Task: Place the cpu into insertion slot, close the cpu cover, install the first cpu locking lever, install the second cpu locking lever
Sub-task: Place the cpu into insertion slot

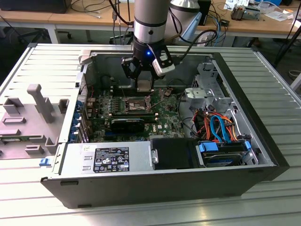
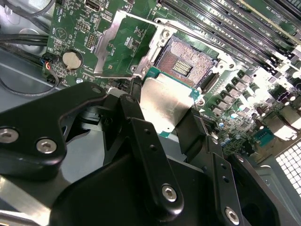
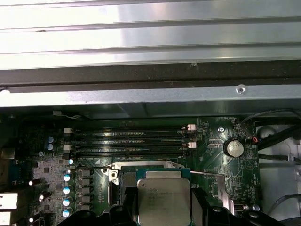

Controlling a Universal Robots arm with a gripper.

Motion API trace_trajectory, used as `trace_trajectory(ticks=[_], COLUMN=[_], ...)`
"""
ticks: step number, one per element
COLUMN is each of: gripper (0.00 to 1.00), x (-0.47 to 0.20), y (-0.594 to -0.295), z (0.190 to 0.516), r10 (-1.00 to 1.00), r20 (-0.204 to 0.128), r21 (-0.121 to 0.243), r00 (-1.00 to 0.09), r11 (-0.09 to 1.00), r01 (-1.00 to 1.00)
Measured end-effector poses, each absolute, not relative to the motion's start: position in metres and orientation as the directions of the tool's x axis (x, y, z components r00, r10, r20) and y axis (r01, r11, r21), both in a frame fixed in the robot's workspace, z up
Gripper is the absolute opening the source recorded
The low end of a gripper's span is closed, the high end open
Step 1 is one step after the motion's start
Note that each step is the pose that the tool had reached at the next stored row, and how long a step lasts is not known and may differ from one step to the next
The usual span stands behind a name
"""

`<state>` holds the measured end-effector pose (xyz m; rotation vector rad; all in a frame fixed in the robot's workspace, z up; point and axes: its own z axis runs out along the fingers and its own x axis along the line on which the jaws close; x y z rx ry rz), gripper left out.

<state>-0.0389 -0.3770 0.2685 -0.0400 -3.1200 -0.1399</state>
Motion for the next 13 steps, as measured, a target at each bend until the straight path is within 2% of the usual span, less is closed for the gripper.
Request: trace_trajectory(ticks=[13], gripper=[0.54], x=[-0.0388], y=[-0.3770], z=[0.2682], r10=[0.049], r20=[0.019], r21=[0.089], r00=[-0.999], r11=[0.995], r01=[0.051])
